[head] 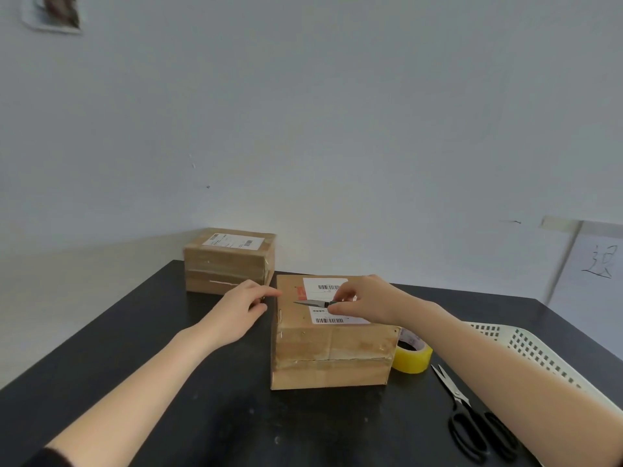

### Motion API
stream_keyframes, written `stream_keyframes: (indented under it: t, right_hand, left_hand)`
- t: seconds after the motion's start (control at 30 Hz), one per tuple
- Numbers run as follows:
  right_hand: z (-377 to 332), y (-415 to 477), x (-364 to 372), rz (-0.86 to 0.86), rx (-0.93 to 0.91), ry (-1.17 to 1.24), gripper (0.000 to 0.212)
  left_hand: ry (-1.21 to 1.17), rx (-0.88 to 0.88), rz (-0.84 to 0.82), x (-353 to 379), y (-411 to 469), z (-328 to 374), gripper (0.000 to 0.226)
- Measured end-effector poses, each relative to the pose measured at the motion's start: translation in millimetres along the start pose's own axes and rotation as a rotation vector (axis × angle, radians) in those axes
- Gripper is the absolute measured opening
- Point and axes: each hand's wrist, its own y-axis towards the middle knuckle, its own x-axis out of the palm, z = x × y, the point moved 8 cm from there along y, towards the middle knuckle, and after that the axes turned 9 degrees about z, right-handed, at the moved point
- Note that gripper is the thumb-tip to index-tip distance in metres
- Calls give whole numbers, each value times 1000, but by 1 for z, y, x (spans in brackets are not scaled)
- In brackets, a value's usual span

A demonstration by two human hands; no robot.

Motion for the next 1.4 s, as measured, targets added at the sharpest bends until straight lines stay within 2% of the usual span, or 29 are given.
stream_keyframes:
  t: [0.5,0.7,1.03,1.4]
  right_hand:
    - [-17,12,11,-53,-65,-110,49]
    - [-29,10,15,-58,-90,-94,46]
    - [-22,9,18,-1,-48,-6,44]
    - [-12,12,17,51,48,107,42]
  left_hand:
    - [13,-8,-80,8,-4,-7,47]
    - [43,11,-46,6,0,-4,44]
    - [5,19,-9,14,7,-3,27]
    - [-51,4,-12,16,7,-5,25]
